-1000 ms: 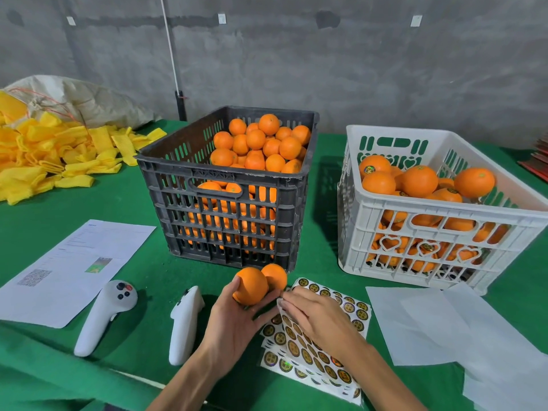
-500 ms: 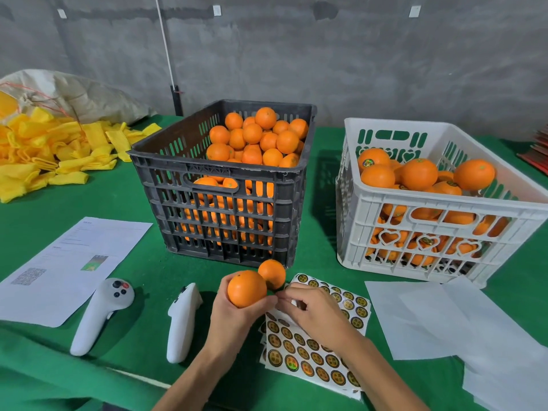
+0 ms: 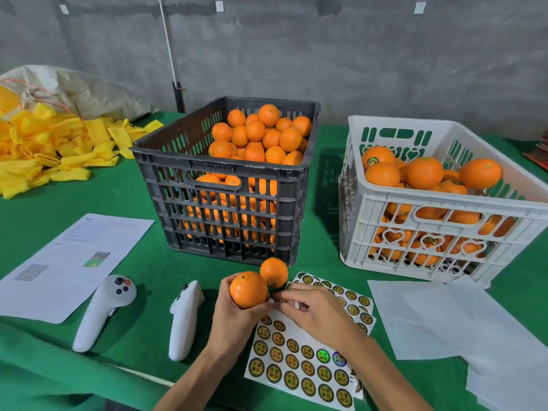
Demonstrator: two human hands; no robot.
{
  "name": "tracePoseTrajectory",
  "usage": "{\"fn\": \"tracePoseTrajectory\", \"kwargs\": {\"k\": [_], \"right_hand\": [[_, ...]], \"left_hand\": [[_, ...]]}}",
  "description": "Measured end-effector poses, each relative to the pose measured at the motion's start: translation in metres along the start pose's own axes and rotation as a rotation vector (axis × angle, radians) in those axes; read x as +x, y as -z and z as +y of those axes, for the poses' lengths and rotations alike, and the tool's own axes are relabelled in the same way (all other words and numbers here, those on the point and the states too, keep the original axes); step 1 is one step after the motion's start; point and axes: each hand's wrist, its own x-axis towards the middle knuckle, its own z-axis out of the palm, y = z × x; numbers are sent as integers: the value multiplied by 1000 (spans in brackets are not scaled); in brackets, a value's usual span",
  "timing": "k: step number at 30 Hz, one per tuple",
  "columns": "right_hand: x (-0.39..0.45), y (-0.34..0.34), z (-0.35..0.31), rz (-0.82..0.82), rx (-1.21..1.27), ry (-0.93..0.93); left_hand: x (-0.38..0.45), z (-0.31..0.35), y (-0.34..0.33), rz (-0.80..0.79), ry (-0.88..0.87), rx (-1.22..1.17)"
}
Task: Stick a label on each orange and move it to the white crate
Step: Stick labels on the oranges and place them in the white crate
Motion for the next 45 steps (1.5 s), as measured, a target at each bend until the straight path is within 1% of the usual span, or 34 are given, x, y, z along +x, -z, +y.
{"fn": "tracePoseTrajectory", "kwargs": {"k": [3, 7, 12, 18, 26, 28, 30, 34, 36, 37, 38, 39, 41, 42, 43, 44, 45], "right_hand": [[-1, 0, 0, 28, -52, 56], [-3, 1, -5, 105, -156, 137], [-4, 7, -5, 50, -63, 83], [-7, 7, -8, 67, -46, 64], [-6, 2, -15, 145, -123, 32], [-6, -1, -18, 194, -126, 30], [-5, -2, -18, 246, -80, 10], [-6, -1, -15, 256, 42, -40], [-6, 2, -14, 304, 147, -160], [-5, 5, -13, 357, 177, -230], [-3, 8, -13, 428, 160, -265], [0, 12, -16, 500, 88, -248], [7, 16, -29, 603, -145, -122], [10, 17, -38, 619, -288, -39], [12, 16, -47, 591, -428, 38], [13, 12, -55, 535, -552, 96], [12, 8, -59, 486, -617, 120]], "left_hand": [[0, -1, 0, -17, 3, -4], [-2, 2, -1, -38, -14, 7], [-7, 9, -3, -82, -19, 25], [-9, 13, -4, -104, -31, 29], [-7, 11, -6, -93, -45, 15], [-7, 10, -5, -86, -49, 12], [-6, 9, -4, -69, -50, 28], [-4, 6, -3, -72, -46, 65], [-3, 5, -2, -67, -62, 77], [-4, 6, -2, -58, -79, 87], [-3, 6, -2, -50, -100, 97], [-3, 7, -2, -41, -121, 114], [-3, 8, -4, -39, -159, 161], [-2, 7, -6, -42, -163, 173], [-3, 9, -8, -42, -174, 175], [-3, 11, -10, -43, -193, 173], [-3, 15, -12, -50, -209, 165]]}}
